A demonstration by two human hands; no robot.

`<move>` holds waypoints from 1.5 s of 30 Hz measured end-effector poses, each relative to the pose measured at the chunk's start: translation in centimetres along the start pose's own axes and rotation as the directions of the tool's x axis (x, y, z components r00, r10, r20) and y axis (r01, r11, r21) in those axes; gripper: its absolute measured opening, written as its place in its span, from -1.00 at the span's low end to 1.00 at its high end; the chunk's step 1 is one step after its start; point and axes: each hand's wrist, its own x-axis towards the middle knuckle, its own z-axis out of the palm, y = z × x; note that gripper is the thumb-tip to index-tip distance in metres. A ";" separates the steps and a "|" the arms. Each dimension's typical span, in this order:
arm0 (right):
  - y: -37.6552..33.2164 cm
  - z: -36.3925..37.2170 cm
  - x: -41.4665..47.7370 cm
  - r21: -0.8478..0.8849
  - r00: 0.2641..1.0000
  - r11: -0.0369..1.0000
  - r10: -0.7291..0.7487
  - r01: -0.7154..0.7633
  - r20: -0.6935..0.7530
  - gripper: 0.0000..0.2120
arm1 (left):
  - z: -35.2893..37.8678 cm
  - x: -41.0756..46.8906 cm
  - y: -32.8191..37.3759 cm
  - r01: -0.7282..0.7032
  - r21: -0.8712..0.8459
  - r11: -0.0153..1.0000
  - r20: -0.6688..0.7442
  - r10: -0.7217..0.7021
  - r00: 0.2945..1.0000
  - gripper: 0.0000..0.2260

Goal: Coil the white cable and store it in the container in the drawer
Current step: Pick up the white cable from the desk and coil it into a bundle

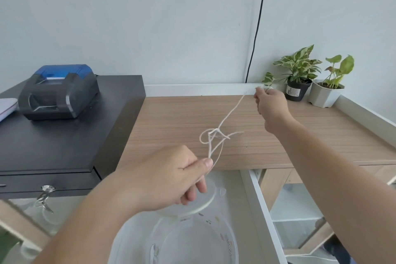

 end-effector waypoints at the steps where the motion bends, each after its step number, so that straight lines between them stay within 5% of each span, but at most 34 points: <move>1: -0.6 0.5 -0.6 0.066 0.999 0.998 -0.017 0.014 0.051 -0.68 | -0.1 0.2 0.0 0.078 0.023 0.997 0.032 -0.079 0.996 -0.42; 6: -3.1 1.7 -4.0 0.211 0.949 0.964 -0.208 0.159 0.236 -0.68 | -2.5 -0.1 1.3 0.235 0.307 0.922 -0.154 -0.196 0.968 -0.24; 10: -5.4 1.8 -6.9 0.212 0.840 0.925 -0.375 0.314 0.393 -0.70 | -3.7 2.0 3.5 0.126 0.314 0.941 -0.514 0.057 0.856 -0.46; 14: -8.3 1.5 -9.5 0.255 0.721 0.846 -0.533 0.469 0.443 -0.70 | -2.9 5.4 5.2 -0.133 -0.179 0.975 -0.418 0.047 0.907 -0.76; 17: -10.5 0.2 -10.0 0.268 0.679 0.754 -0.657 0.600 0.327 -0.73 | -1.0 6.2 3.8 -0.301 -0.553 0.777 -0.397 0.072 0.915 -0.71; 19: -11.9 -1.0 -9.7 0.288 0.675 0.710 -0.702 0.642 0.225 -0.76 | 0.7 6.5 2.6 -0.360 -0.534 0.765 -0.414 0.135 0.900 -0.70; 23: -13.8 -1.4 -9.2 0.334 0.672 0.682 -0.722 0.651 0.164 -0.78 | 3.2 6.9 0.5 -0.362 -0.248 0.898 -0.511 0.196 0.837 -0.85; 29: -15.4 -1.2 -9.0 0.650 0.774 0.671 -0.602 0.356 0.197 -0.66 | 3.0 5.1 -0.8 -0.057 0.071 0.996 -0.122 0.065 0.990 -0.67; 34: -13.7 -0.5 -9.2 0.598 0.780 0.741 -0.555 0.305 0.290 -0.66 | -1.6 2.5 1.9 -0.075 -0.191 0.979 -0.119 0.053 0.991 -0.06; 36: -13.1 -0.1 -9.3 0.496 0.760 0.778 -0.573 0.386 0.307 -0.68 | -3.3 1.5 3.4 -0.194 -0.394 0.898 -0.150 0.146 0.978 -0.05; 39: -12.8 0.1 -9.3 0.322 0.725 0.776 -0.626 0.542 0.287 -0.69 | -3.8 0.3 5.6 -0.355 -0.581 0.732 -0.137 0.342 0.930 -0.53; 41: -12.5 0.0 -9.1 0.196 0.703 0.760 -0.648 0.620 0.293 -0.69 | -3.7 -0.1 6.9 -0.430 -0.609 0.666 -0.304 0.305 0.903 -0.81; 45: -10.4 -1.4 -10.1 0.038 0.612 0.808 -0.476 0.588 0.632 -0.60 | -5.6 0.8 7.3 -0.491 -0.031 0.871 -0.699 0.332 0.633 -0.66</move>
